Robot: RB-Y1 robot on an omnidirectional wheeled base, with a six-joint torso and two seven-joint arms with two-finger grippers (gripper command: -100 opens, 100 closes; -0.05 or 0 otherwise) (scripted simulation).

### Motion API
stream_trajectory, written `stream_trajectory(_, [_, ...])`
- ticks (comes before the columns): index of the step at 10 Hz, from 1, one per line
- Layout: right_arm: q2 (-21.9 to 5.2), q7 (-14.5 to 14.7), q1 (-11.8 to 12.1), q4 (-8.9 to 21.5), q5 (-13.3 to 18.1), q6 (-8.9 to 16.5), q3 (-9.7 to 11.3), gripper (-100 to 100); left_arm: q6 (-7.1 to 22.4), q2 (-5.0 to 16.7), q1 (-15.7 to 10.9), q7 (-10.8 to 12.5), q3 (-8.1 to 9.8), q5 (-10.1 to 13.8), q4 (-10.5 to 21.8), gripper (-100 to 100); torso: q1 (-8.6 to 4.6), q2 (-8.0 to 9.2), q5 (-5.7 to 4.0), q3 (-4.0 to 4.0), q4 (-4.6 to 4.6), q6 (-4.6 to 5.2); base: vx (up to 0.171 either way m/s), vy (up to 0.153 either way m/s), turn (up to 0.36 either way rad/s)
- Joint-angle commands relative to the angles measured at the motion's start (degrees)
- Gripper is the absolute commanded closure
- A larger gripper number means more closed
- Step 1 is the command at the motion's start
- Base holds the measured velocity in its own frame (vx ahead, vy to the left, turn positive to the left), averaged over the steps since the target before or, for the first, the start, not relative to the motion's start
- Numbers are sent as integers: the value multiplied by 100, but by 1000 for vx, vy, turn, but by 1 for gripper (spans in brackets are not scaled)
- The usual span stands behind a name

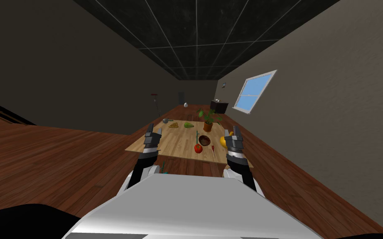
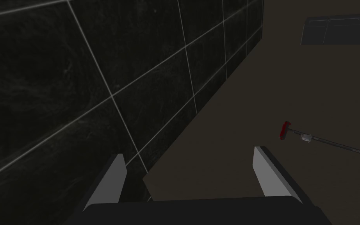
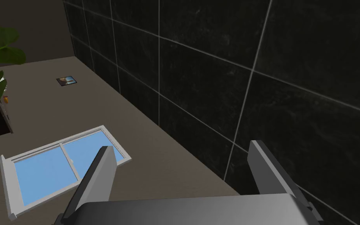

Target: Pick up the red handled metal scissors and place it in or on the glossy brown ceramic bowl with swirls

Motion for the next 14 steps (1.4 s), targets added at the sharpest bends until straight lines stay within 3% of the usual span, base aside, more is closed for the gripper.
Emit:
stream_trajectory(1, [-168, -125, -111, 104, -36, 105, -52, -100, 0, 0, 0, 0, 0, 0, 0, 0, 0, 0, 0, 0, 0, 0, -18, 8, -5])
stream_trajectory(6, [-675, -868, -789, 834, -270, 763, -323, -100, 0, 0, 0, 0, 0, 0, 0, 0, 6, 15, 1, 9, 3, -1, -52, 24, -19])
stream_trajectory(7, [-675, -868, -789, 834, -270, 763, -323, -100, 0, 0, 0, 0, 0, 0, 0, 0, 5, 13, 1, 8, 3, 0, -30, 18, -6])
stream_trajectory(10, [-921, -1391, -1298, 1362, -451, 1268, -496, -100, 0, 0, 0, 0, 0, 0, 0, 0, 6, 11, 1, 6, 2, 0, -38, 23, -31])
stream_trajectory(11, [-921, -1406, -1298, 1455, -451, 1268, -496, -100, 0, 0, 0, 0, 0, 0, 0, 0, 9, 13, 2, 8, 3, 0, -28, 16, -9])
stream_trajectory(13, [-1080, -1770, -1672, 1829, -590, 1627, -613, -100, 0, 0, 0, 0, 0, 0, 0, 0, 4, 7, 1, 4, 2, 0, -25, 15, -32])
stream_trajectory(14, [-1080, -1799, -1681, 1954, -590, 1651, -613, -100, 0, 0, 0, 0, 0, 0, 0, 0, 4, 7, 1, 4, 2, 0, -24, 14, -15])
